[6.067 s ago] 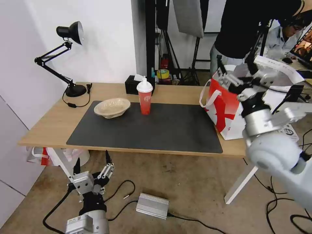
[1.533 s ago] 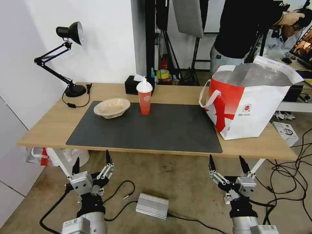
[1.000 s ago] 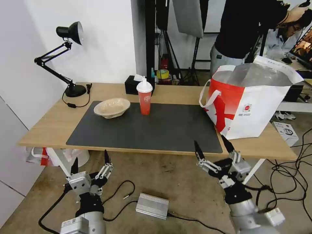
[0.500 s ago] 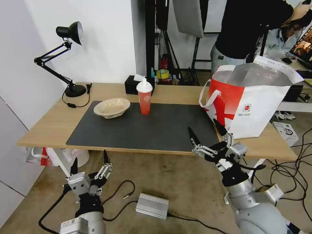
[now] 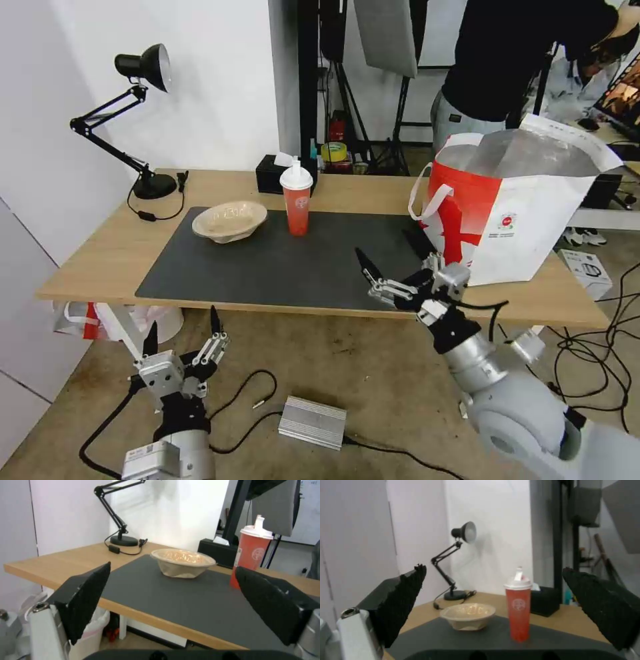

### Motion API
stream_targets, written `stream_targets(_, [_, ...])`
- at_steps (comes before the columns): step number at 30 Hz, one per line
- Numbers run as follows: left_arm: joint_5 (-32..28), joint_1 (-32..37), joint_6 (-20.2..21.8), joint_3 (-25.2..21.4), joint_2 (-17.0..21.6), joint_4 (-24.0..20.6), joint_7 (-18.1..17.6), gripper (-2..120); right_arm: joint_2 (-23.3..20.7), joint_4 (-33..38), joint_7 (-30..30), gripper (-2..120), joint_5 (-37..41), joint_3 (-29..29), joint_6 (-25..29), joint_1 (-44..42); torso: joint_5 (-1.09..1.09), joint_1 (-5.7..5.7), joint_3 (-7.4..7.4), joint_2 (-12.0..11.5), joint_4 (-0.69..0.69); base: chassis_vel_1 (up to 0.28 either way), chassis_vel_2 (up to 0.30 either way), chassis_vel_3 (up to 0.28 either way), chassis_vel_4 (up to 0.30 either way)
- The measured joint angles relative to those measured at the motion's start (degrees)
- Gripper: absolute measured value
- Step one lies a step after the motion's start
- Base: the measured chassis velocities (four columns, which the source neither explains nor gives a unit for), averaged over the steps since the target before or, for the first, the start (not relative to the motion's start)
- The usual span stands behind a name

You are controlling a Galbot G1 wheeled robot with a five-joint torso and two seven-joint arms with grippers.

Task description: Pick up the trash from the table and place it into the takeout bag.

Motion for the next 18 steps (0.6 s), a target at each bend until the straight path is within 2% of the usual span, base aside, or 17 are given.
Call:
stream_targets(7, [0.1,0.4,0.0,-0.6,0.3,-0.7,0.0,100,-0.7,-0.6,-0.6,100,4.8,-4.8,-3.5,7.2,0.0,0.0,0.0,0.0,0.0,0.0,0.0,0.0,0.0])
stream_targets(18, [0.3,0.9,0.0,-0.8,0.2,-1.5,0.0,100,-0.2,-2.1,-1.7,100,9.5,-6.9,-6.4,10.8,0.0,0.0,0.0,0.0,-0.01,0.0,0.0,0.0,0.0])
